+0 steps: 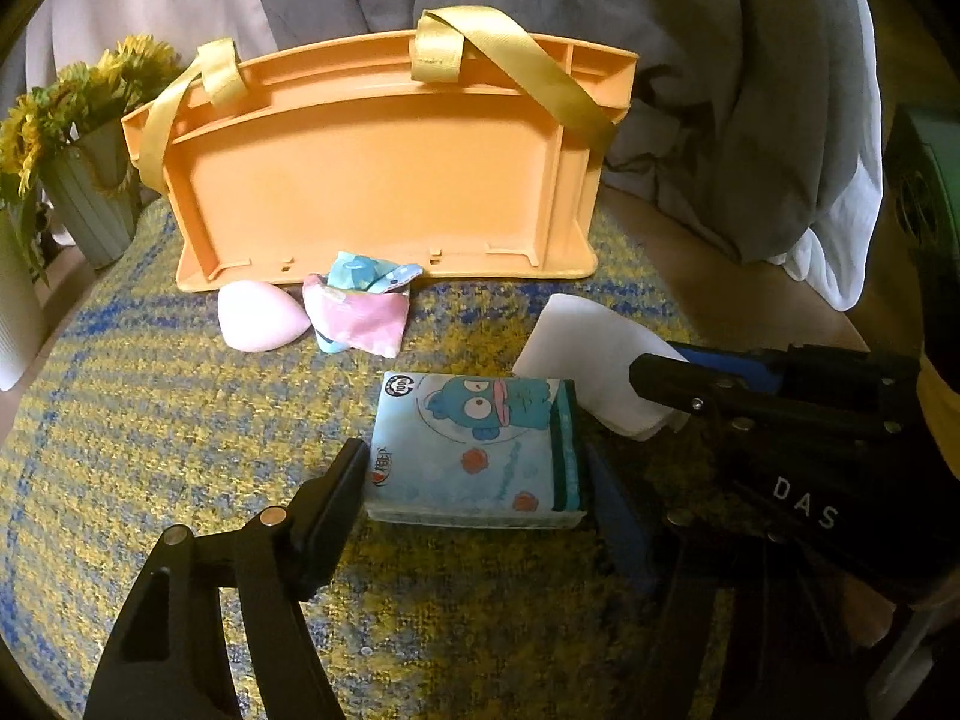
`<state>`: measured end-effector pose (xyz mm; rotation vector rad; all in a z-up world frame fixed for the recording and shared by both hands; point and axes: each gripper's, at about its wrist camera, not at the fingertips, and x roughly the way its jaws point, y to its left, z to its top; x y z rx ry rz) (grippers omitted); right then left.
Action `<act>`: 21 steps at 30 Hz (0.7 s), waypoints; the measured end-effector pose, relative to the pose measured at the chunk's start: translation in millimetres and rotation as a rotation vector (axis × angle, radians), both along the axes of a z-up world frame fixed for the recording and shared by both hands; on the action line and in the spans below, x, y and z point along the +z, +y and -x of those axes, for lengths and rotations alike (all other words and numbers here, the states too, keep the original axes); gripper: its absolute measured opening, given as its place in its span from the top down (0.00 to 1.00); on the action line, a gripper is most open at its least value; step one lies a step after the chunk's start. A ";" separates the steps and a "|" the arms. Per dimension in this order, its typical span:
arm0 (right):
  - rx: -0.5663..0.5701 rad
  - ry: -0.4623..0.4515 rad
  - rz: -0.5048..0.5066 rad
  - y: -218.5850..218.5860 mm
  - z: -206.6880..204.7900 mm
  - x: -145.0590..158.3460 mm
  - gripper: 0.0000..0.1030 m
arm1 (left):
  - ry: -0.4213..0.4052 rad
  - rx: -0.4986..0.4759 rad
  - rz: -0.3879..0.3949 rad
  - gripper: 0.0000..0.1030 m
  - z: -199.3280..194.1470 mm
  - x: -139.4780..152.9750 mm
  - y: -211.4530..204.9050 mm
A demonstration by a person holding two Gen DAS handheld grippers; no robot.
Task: Organize soft objects
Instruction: 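Grasp the blue tissue pack with the left tool while the right tool grasps the white cloth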
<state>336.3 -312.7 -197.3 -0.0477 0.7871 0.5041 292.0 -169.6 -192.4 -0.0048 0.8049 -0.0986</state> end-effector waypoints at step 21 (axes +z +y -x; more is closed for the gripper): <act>-0.131 -0.086 -0.031 1.8 49.2 50.4 0.91 | -0.109 0.043 0.015 0.31 36.8 55.5 27.2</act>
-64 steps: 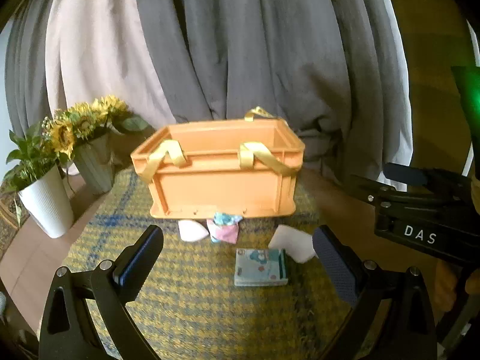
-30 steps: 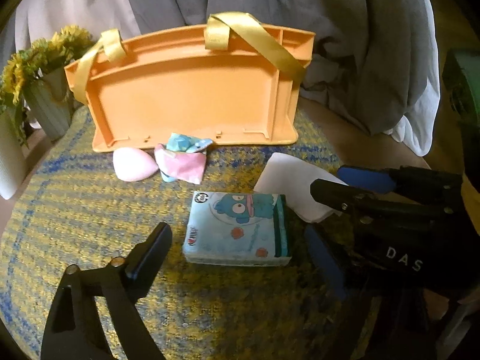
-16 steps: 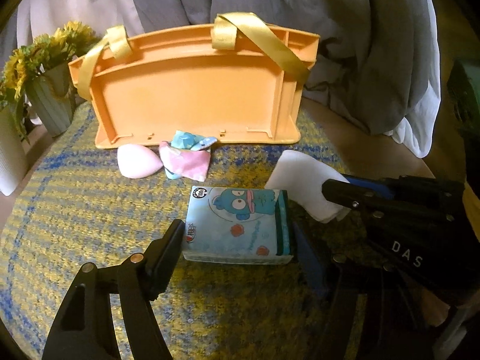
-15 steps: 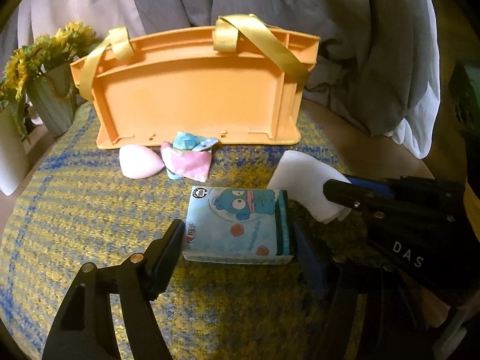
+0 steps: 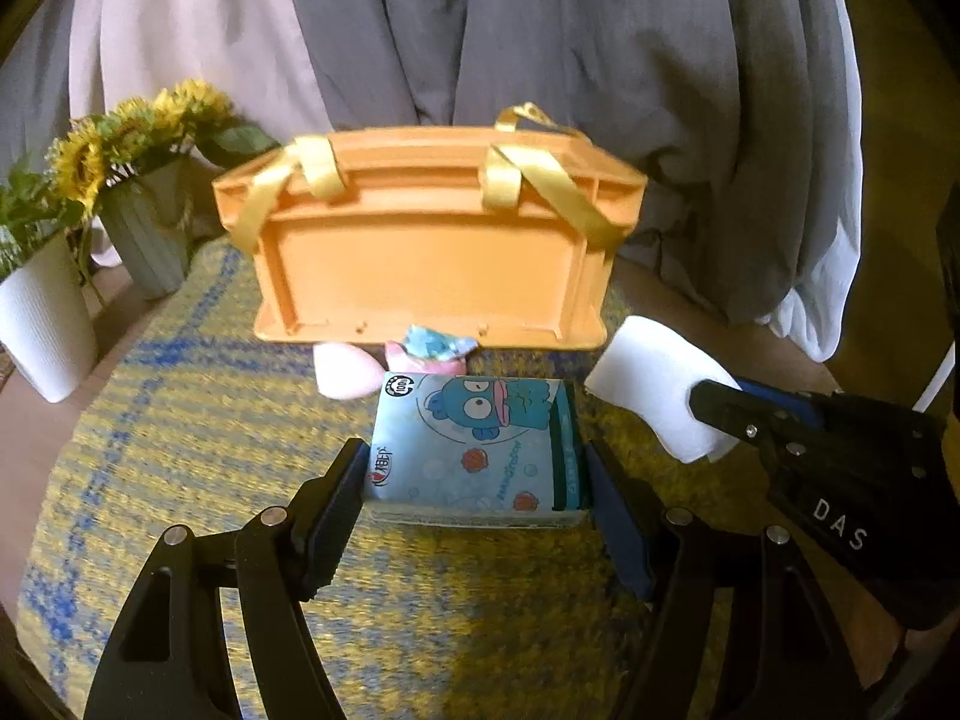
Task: Organize soft objects
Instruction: 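Grasp the blue tissue pack with the left tool while the right tool grasps the white cloth, then carry the tissue pack and white cloth over the crate and open both tools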
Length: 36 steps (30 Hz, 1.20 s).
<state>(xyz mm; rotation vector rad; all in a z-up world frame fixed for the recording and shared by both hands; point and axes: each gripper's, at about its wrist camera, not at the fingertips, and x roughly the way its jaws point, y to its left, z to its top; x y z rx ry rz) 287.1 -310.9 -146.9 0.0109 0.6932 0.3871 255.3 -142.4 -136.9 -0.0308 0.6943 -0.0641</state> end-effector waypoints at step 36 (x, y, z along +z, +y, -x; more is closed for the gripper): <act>-0.295 -0.190 -0.044 56.6 63.8 117.7 0.91 | -0.254 -0.171 0.009 0.31 22.0 118.3 79.9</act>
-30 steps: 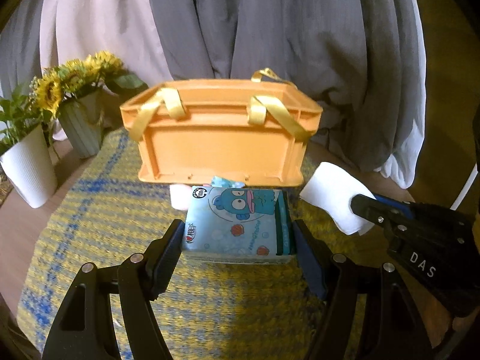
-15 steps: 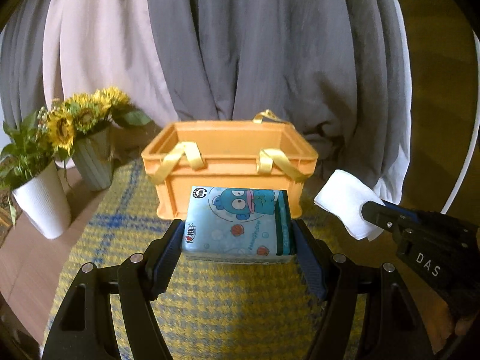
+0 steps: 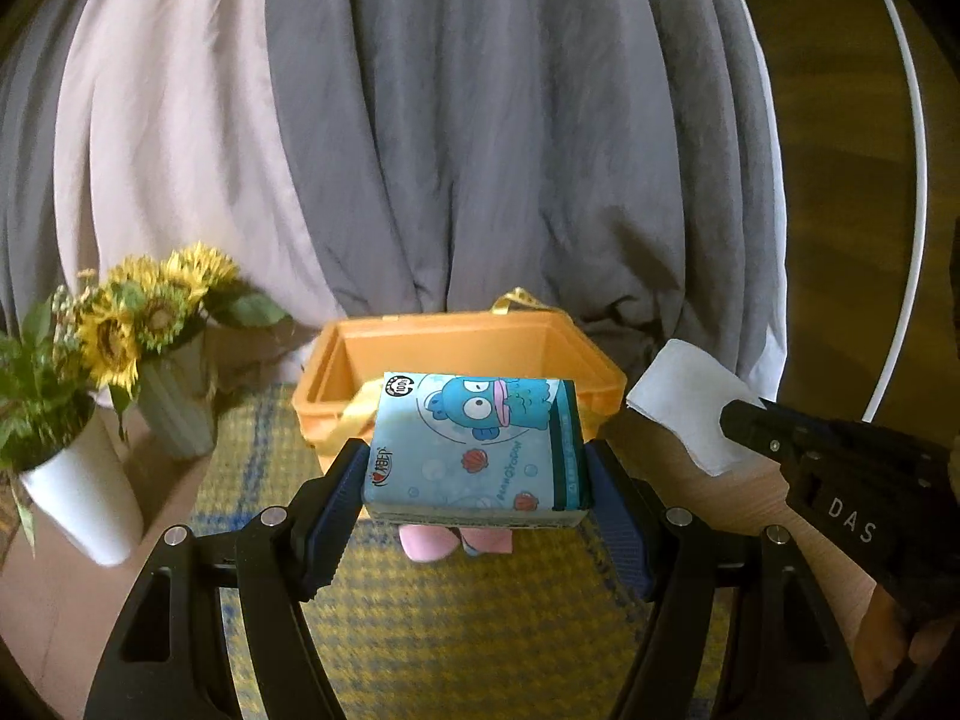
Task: Organize soft objects
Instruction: 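Carry the tissue pack and white cloth over the crate and open both tools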
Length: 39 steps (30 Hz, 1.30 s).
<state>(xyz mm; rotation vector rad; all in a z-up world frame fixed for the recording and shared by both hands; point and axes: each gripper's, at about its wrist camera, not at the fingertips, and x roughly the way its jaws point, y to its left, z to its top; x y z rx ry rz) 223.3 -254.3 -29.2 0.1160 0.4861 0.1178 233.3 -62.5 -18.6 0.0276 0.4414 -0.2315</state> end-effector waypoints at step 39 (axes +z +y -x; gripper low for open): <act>-0.064 -0.156 0.018 50.2 -77.9 42.7 0.90 | -0.150 -0.037 -0.008 0.31 -93.5 42.6 42.4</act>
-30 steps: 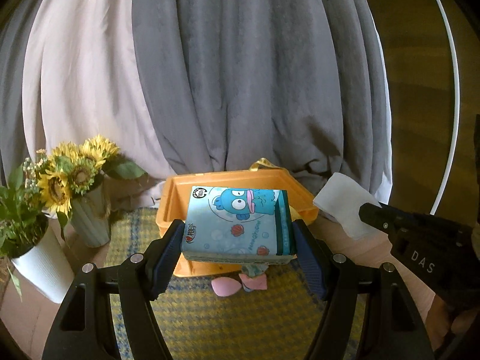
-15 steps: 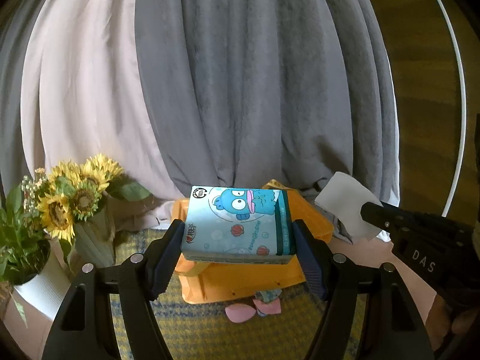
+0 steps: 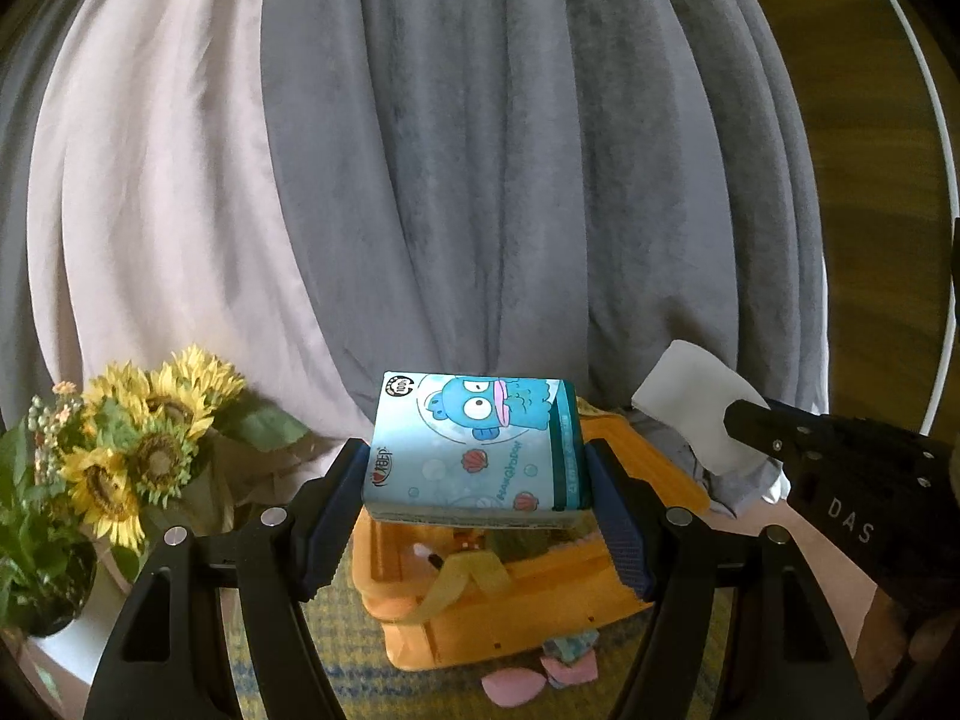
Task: Organize soft objects
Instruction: 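Carry the tissue pack and white cloth over the crate and open both tools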
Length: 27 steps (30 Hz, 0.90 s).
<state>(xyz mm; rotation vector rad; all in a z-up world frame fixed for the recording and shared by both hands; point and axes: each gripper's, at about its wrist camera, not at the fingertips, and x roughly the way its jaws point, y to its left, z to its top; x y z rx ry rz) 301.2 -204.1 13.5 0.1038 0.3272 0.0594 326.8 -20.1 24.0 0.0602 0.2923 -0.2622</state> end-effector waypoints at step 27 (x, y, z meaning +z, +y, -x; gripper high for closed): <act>-0.051 0.142 0.046 -7.9 -110.1 -38.5 0.90 | 0.133 -0.009 -0.084 0.31 -115.3 -50.0 -17.4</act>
